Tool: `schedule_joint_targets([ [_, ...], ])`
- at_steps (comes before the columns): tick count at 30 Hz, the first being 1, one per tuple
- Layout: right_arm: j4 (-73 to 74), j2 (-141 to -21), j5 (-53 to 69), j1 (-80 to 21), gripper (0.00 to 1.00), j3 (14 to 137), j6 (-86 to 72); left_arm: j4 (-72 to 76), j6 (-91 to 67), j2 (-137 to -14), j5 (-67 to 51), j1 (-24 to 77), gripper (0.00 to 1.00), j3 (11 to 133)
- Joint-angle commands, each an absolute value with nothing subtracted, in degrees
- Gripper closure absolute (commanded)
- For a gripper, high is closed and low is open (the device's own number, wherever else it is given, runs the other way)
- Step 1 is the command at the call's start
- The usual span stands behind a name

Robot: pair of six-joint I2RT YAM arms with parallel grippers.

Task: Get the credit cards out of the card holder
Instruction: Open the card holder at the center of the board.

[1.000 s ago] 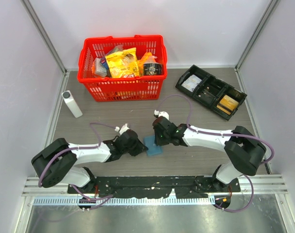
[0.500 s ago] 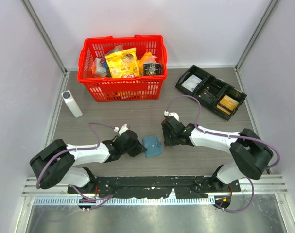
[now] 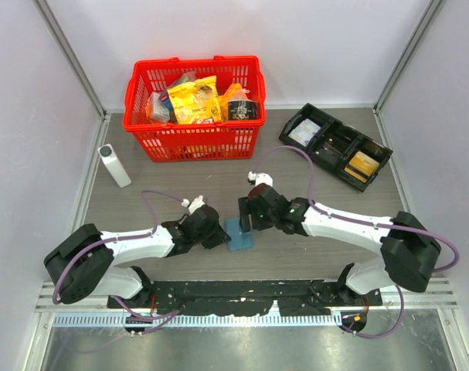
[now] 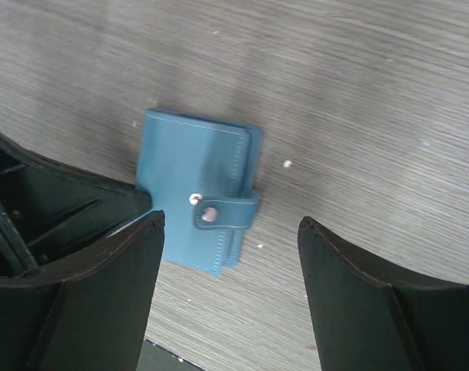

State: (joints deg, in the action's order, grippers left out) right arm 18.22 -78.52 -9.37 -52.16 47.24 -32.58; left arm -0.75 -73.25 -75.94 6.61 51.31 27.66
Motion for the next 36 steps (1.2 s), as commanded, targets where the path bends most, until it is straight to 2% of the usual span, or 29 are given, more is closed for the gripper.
schedule_joint_targets([
  [1, 15.5, -83.3, -13.6, -55.4, 0.26, 51.2, -34.7, -3.3, -71.5, -75.9, 9.1, 51.4, 0.98, 28.8],
  [7, 17.2, -86.7, -15.0, -55.9, 0.26, 51.2, -35.2, -3.2, -71.5, -75.7, 9.2, 51.5, 0.98, 28.3],
  [11, 20.5, -86.8, -16.5, -55.9, 0.3, 50.8, -35.6, -2.5, -71.5, -75.7, 9.5, 51.6, 0.98, 28.1],
  [15, 22.4, -85.5, -18.3, -55.7, 0.4, 49.4, -36.4, -2.2, -71.3, -76.0, 9.6, 51.5, 0.98, 28.0],
  [17, 22.2, -84.6, -17.4, -55.2, 0.5, 48.3, -37.2, -2.3, -70.8, -76.1, 9.6, 51.4, 0.98, 28.1],
  [19, 22.1, -84.0, -16.4, -54.8, 0.55, 47.3, -37.8, -2.5, -70.2, -76.2, 9.6, 51.5, 0.98, 28.3],
  [27, 14.8, -81.6, -11.4, -52.3, 0.66, 41.6, -39.8, -3.9, -66.1, -75.8, 9.2, 51.6, 0.96, 29.9],
  [36, 5.7, -77.8, -3.7, -48.3, 0.64, 35.7, -41.9, -8.9, -58.4, -74.7, 9.9, 51.5, 0.84, 33.8],
])
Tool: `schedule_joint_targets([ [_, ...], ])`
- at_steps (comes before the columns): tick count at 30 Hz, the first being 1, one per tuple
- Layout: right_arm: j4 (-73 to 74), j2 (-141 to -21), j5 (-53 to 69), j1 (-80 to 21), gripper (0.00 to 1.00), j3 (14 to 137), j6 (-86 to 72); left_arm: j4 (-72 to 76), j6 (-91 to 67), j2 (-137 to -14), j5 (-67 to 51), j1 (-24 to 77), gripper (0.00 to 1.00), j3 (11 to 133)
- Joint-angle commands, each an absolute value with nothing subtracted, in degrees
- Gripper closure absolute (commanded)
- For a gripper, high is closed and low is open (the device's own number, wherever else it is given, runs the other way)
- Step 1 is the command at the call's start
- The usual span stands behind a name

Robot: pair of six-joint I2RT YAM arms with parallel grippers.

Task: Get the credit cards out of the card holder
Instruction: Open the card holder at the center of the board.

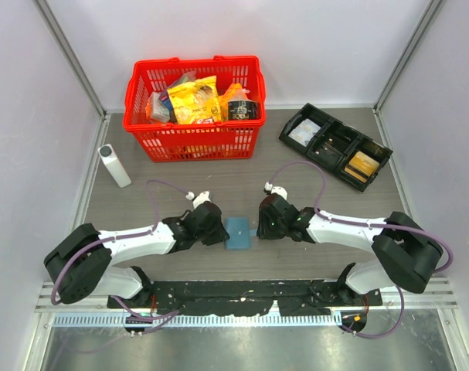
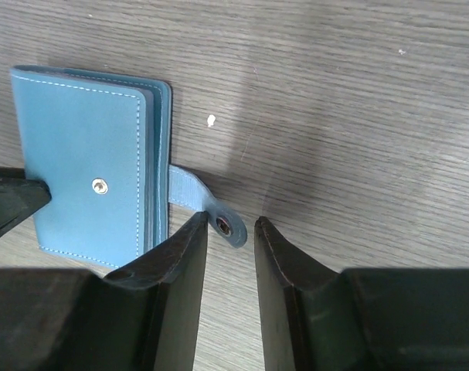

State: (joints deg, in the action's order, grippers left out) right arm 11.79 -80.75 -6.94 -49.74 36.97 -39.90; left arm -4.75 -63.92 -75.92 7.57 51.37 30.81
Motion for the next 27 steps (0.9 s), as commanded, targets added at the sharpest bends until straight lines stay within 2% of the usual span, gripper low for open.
schedule_joint_targets([
  [1, 5.3, -77.3, -3.6, -48.0, 0.62, 35.4, -41.9, -9.7, -57.7, -74.5, 10.1, 51.6, 0.81, 34.4],
  [6, 5.2, -75.4, -3.3, -47.3, 0.55, 34.6, -41.8, -13.8, -54.7, -71.7, 12.6, 51.5, 0.56, 35.9],
  [10, 4.8, -74.7, -3.0, -47.0, 0.53, 34.1, -41.7, -17.5, -50.7, -69.3, 13.6, 51.5, 0.36, 37.8],
  [12, 3.9, -74.7, -2.4, -46.8, 0.53, 33.8, -42.0, -19.0, -48.6, -68.2, 13.6, 51.8, 0.29, 38.8],
  [20, 0.7, -77.2, -1.1, -46.7, 0.55, 33.3, -42.8, -23.3, -43.0, -70.5, 18.8, 60.5, 0.23, 45.3],
  [24, -1.8, -77.6, -0.9, -46.0, 0.6, 32.2, -43.4, -25.1, -41.0, -74.4, 23.4, 65.8, 0.22, 48.9],
  [27, -2.8, -77.7, 1.5, -44.7, 0.69, 31.0, -44.1, -25.8, -40.5, -77.8, 24.8, 67.8, 0.23, 51.1],
])
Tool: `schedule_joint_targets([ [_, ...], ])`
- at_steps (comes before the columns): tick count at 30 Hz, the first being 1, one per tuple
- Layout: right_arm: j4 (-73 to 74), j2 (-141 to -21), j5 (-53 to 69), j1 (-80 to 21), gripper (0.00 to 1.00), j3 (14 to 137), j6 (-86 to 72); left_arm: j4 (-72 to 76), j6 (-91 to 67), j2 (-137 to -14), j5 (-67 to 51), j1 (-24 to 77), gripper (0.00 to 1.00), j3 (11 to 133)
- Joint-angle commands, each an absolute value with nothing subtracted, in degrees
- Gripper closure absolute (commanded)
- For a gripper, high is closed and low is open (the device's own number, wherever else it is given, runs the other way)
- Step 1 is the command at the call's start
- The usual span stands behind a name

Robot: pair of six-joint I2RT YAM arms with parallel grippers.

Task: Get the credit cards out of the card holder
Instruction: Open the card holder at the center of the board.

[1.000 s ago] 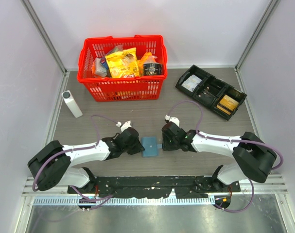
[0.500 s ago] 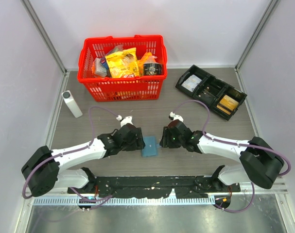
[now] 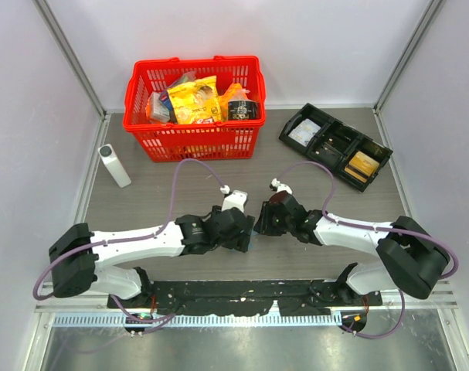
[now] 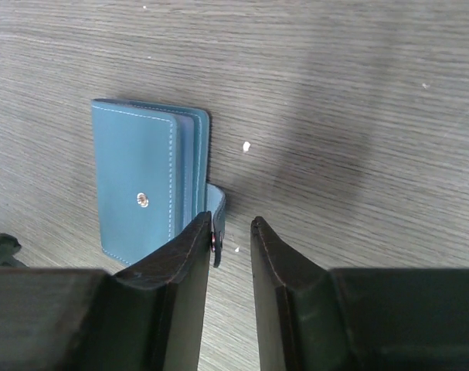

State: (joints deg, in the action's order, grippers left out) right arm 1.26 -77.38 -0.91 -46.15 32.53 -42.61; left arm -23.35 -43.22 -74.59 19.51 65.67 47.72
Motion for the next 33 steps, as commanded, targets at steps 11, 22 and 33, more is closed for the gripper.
schedule_joint_targets([
  [11, -10.6, -77.3, 8.3, -40.4, 0.99, 24.7, -46.8, -34.4, -38.1, -93.1, 33.6, 74.3, 0.25, 63.8],
  [22, -11.0, -76.3, 9.7, -39.3, 0.99, 23.2, -46.8, -42.2, -42.0, -101.3, 40.1, 75.3, 0.31, 69.5],
  [33, -9.9, -76.0, 9.8, -38.9, 0.99, 23.2, -46.5, -43.9, -43.9, -99.1, 42.1, 75.4, 0.5, 69.7],
])
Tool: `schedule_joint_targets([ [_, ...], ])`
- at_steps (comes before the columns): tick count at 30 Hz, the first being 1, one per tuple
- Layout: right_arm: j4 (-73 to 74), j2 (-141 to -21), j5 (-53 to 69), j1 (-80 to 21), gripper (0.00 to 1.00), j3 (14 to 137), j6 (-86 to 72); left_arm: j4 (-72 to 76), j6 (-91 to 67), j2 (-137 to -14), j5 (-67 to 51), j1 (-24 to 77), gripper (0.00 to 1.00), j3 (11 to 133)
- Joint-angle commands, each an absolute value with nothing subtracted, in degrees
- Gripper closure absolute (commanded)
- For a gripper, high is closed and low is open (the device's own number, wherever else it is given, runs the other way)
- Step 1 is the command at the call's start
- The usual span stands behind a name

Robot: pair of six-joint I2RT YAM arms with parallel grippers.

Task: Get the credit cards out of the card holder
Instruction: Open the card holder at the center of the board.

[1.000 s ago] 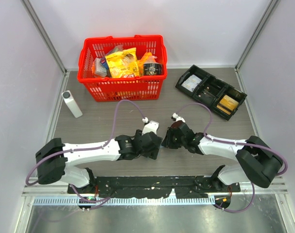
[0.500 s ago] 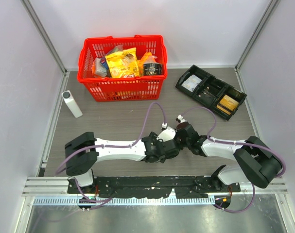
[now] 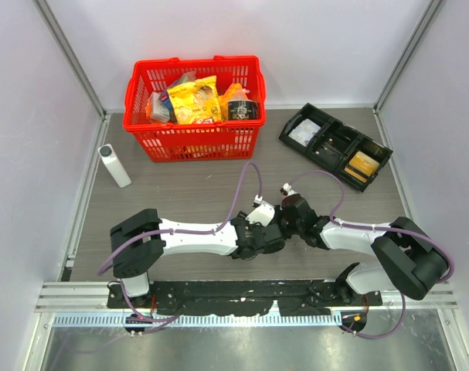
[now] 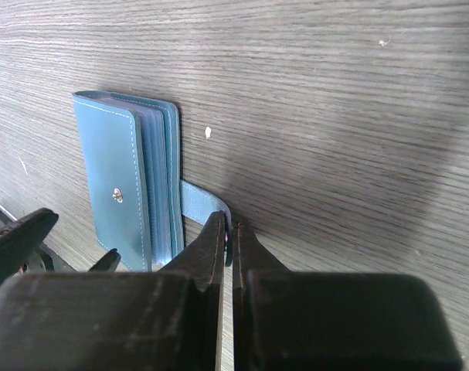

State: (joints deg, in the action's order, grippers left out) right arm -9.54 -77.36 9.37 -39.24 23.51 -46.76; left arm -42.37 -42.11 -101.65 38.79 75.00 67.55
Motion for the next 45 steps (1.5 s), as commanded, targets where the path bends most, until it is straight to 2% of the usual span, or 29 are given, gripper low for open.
schedule_joint_targets([
  [1, -9.9, -76.1, 9.8, -39.0, 0.99, 23.2, -46.2, -43.5, -43.8, -98.8, 41.4, 75.3, 0.44, 69.7],
  [5, -9.8, -76.4, 9.7, -38.8, 0.99, 23.5, -46.4, -38.5, -44.2, -97.6, 36.1, 75.4, 0.26, 68.2],
  [12, -10.0, -76.2, 9.5, -38.8, 0.99, 23.4, -46.8, -37.4, -48.2, -99.1, 40.3, 75.4, 0.24, 66.8],
  [17, -10.6, -76.5, 9.8, -38.8, 0.99, 23.1, -47.1, -38.1, -49.7, -101.2, 41.5, 75.3, 0.19, 67.0],
  [26, -11.0, -76.0, 9.7, -38.8, 0.99, 22.4, -47.3, -40.9, -51.2, -104.1, 43.1, 75.3, 0.24, 68.0],
  [29, -10.9, -75.9, 9.6, -38.6, 0.99, 22.2, -47.2, -42.0, -51.9, -104.2, 43.7, 75.3, 0.32, 68.5],
  [36, -10.5, -75.7, 9.4, -38.6, 0.99, 22.1, -46.9, -44.8, -52.9, -100.5, 44.6, 74.2, 0.44, 67.7],
  [45, -9.0, -76.4, 9.2, -38.8, 0.99, 23.0, -45.9, -42.0, -52.1, -90.5, 41.0, 67.7, 0.46, 61.7],
])
